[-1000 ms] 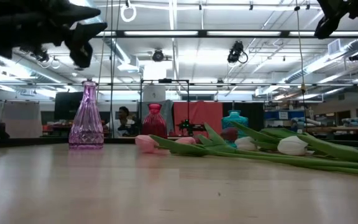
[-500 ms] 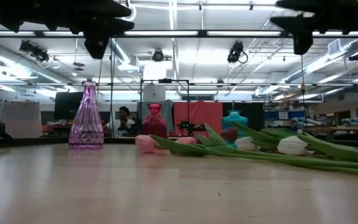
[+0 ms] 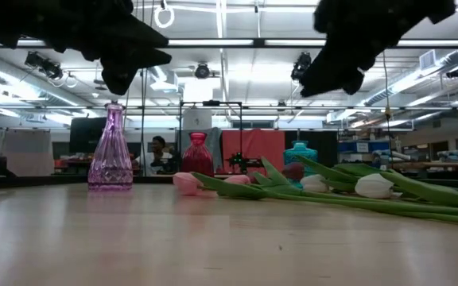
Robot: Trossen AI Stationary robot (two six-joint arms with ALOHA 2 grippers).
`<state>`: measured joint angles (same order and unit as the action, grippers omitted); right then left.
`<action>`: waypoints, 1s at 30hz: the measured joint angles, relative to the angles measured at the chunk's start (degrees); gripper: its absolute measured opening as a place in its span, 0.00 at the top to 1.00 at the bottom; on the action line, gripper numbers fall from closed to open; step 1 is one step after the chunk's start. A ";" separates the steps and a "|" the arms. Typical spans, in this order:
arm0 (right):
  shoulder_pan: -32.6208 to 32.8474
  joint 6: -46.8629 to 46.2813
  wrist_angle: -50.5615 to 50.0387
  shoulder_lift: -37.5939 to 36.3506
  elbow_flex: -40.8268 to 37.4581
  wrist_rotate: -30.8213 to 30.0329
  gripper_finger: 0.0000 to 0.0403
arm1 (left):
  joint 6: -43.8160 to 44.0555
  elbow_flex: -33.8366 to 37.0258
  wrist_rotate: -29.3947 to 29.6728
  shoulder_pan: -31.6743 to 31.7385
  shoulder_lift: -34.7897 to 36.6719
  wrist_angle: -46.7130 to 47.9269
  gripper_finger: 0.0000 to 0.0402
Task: Sort flowers into vase by color
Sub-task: Put the middle pink tulip into the red vase
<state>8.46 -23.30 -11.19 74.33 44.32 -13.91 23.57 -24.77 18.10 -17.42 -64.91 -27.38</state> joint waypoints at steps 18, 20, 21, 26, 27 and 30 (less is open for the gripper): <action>6.82 -3.68 -23.04 30.14 22.42 0.00 0.54 | 1.16 0.02 0.17 0.05 -0.23 0.12 0.67; 7.41 -3.60 -24.87 32.26 24.36 -0.11 0.54 | 1.16 0.02 0.20 0.05 -0.23 0.37 0.67; 7.72 -3.53 -25.45 33.31 25.10 -0.25 0.54 | 1.10 0.02 0.25 0.05 -0.23 0.37 0.67; 8.61 -3.15 -26.44 37.04 26.85 -1.23 0.54 | 0.90 0.02 0.27 0.05 -0.23 0.37 0.67; 8.62 -3.34 -26.52 37.52 26.91 -1.29 0.55 | 0.90 0.02 0.27 0.05 -0.23 0.37 0.67; 8.54 -4.56 -27.51 38.11 27.02 -1.64 0.60 | 0.88 0.02 0.27 0.05 -0.21 0.37 0.67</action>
<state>17.00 -27.86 -38.71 112.44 71.34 -15.55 24.45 -24.75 18.37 -17.37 -65.12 -27.00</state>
